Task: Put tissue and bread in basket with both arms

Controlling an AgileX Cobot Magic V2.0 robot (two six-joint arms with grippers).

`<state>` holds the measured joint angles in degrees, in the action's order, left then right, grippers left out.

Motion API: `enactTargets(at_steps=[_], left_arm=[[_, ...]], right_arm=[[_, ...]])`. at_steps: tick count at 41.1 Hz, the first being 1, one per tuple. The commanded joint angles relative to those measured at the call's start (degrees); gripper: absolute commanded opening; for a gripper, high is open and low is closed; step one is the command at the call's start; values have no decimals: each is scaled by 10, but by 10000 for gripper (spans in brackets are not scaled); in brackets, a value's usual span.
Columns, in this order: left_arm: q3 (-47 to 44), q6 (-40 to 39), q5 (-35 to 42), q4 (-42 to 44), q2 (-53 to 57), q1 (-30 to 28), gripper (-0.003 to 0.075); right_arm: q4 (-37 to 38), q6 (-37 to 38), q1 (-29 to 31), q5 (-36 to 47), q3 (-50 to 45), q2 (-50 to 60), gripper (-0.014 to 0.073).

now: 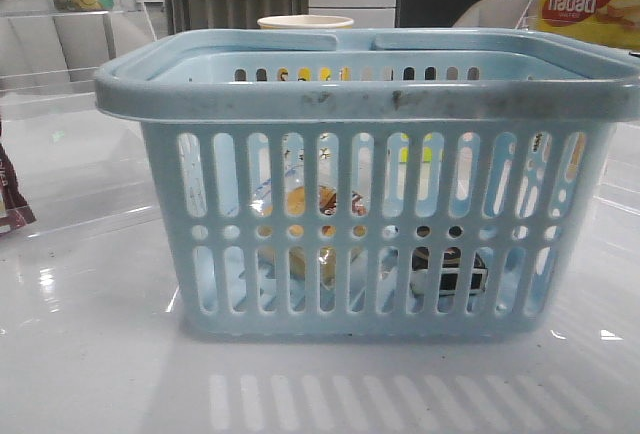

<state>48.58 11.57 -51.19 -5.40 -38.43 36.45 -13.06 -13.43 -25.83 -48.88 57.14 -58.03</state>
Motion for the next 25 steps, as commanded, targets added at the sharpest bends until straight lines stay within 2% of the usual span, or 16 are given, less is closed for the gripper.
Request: enactTargets(at_steps=[1,20,22,25], left_arm=[[15,-8,47,-10,1,5,97],[11,-8,52,9,20,-5,97],[-5,-8,74,10,34,-26,97],[-42,-8,150,14,66,-74,97]], right_arm=[[-8,-5,1,28,15,10,57],[-8,-5,1,28,15,10,57],[-8,-5,1,28,15,10,57],[-8,-5,1,28,15,10,57]])
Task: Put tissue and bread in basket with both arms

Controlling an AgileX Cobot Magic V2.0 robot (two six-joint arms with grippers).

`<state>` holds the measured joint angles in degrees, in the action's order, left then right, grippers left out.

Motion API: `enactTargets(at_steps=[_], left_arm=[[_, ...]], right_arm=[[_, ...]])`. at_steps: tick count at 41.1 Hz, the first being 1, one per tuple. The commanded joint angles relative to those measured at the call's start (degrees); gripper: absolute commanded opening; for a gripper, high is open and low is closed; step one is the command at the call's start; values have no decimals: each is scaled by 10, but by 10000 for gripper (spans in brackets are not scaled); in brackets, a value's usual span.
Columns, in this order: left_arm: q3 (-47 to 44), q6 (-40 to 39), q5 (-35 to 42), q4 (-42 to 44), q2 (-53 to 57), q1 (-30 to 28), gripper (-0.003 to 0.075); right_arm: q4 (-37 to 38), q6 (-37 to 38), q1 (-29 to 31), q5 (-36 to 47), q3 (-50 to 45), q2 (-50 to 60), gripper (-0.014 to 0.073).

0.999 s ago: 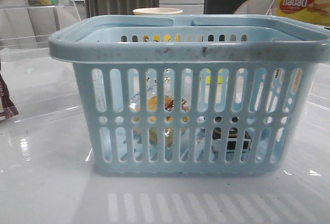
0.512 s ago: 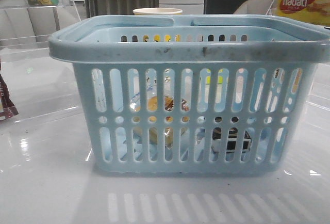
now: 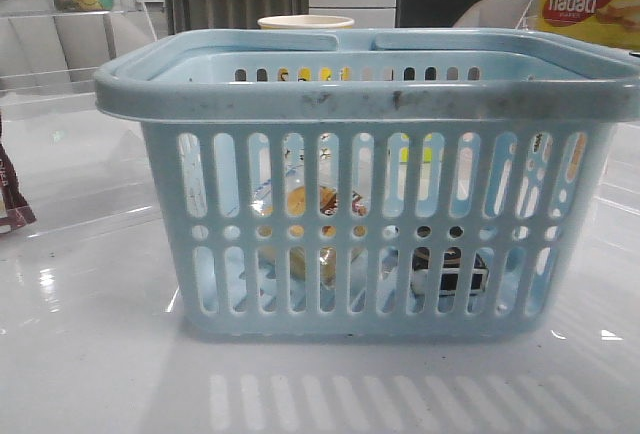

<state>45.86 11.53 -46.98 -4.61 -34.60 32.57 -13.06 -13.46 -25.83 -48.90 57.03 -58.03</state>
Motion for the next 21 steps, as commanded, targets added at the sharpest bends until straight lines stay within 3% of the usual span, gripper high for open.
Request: enactTargets(at_steps=[1,10,15,21], left_arm=[[-36,-8,136,10,38,-55,97],[-252,-8,439,-2,179,-213,97],[-349,-8,502,-35,254,-273,96],[-427,-8,508,-41,328,-307,96]], right_arm=[[-8,-5,1,28,16,10,57],[-8,-5,1,28,16,10,57],[-8,-5,1,28,16,10,57],[-8,-5,1,28,16,10,57]])
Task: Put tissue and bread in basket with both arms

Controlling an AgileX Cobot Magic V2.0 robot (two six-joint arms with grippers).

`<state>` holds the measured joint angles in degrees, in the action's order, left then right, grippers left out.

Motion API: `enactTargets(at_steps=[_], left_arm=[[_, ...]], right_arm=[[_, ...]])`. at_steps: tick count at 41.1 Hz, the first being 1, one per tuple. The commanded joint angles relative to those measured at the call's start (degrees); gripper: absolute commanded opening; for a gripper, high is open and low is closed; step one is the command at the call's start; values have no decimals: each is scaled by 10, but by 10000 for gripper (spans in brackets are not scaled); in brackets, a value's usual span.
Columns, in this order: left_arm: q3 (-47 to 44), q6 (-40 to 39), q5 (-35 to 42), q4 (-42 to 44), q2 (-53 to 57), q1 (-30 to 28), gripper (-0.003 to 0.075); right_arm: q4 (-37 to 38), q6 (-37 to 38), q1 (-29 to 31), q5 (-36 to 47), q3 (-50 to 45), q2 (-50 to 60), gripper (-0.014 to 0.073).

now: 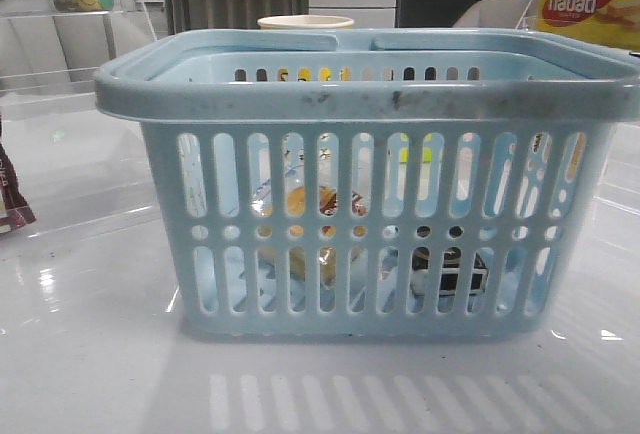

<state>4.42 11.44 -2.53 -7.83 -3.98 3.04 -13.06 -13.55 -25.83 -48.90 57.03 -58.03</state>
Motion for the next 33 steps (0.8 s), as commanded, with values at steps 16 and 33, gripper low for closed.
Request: enactTargets(at_steps=[16,33], left_arm=[[-52,-7,62,-9,53,-4,97],[-52,-7,61,-9,52,-4,96]], right_arm=[[-8,-4,1,28,16,10,57],[-8,-4,1,28,16,10,57]])
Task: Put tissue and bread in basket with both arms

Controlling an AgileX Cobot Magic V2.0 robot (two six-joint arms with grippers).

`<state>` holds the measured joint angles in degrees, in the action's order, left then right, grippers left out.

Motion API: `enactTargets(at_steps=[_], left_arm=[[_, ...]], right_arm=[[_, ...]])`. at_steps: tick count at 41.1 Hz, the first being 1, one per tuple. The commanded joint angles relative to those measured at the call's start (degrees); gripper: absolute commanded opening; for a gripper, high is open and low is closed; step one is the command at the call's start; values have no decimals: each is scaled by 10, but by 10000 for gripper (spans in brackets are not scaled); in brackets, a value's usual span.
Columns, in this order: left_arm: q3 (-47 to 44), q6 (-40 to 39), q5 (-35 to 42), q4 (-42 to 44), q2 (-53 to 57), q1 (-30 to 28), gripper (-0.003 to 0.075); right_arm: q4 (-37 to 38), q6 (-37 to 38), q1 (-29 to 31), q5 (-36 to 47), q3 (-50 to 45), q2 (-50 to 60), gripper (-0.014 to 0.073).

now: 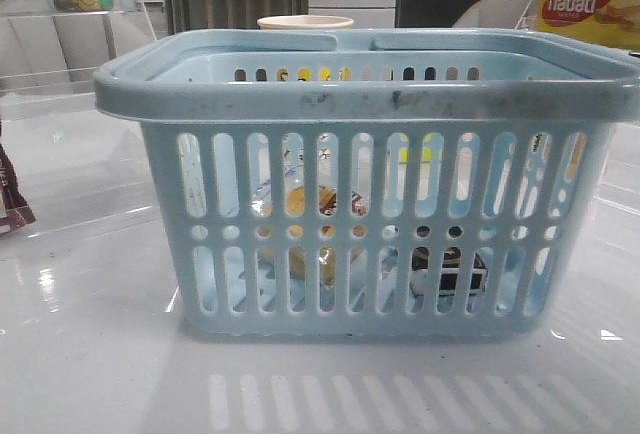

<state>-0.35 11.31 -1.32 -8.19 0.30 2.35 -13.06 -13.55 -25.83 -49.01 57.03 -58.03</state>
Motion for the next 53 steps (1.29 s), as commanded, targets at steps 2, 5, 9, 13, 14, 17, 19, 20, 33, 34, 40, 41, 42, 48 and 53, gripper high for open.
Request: enactTargets(at_steps=[2,5,9,13,14,17,19,20,33,34,40,41,42,48,53], left_arm=[[-4,-5,49,-5,9,3,96],[-4,-5,49,-5,9,3,96],[-4,-5,49,-5,9,3,96],[-4,-5,49,-5,9,3,96],[-4,-5,49,-5,9,3,96],[-4,-5,49,-5,9,3,96],[-4,-5,49,-5,9,3,96],[-4,-5,49,-5,9,3,96],[-4,-5,49,-5,9,3,96],[-4,-5,49,-5,9,3,96],[-4,-5,49,-5,9,3,96],[-4,-5,49,-5,9,3,96],[-4,-5,49,-5,9,3,96],[-4,-5,49,-5,9,3,96],[-4,-5,49,-5,9,3,96]], right_arm=[[-8,-4,1,29,16,10,57],[-8,-4,1,29,16,10,57],[-8,-4,1,29,16,10,57],[-8,-4,1,29,16,10,57],[-8,-4,1,29,16,10,57],[-8,-4,1,29,16,10,57],[-8,-4,1,29,16,10,57],[-8,-4,1,29,16,10,57],[-12,-4,35,28,16,59,57],[-12,-4,44,28,16,67,57],[-12,-4,99,28,15,102,57],[-12,-4,110,29,14,109,57],[-12,-4,119,30,11,119,57],[-12,-4,181,48,-41,192,57],[-12,-4,231,134,-138,276,57]])
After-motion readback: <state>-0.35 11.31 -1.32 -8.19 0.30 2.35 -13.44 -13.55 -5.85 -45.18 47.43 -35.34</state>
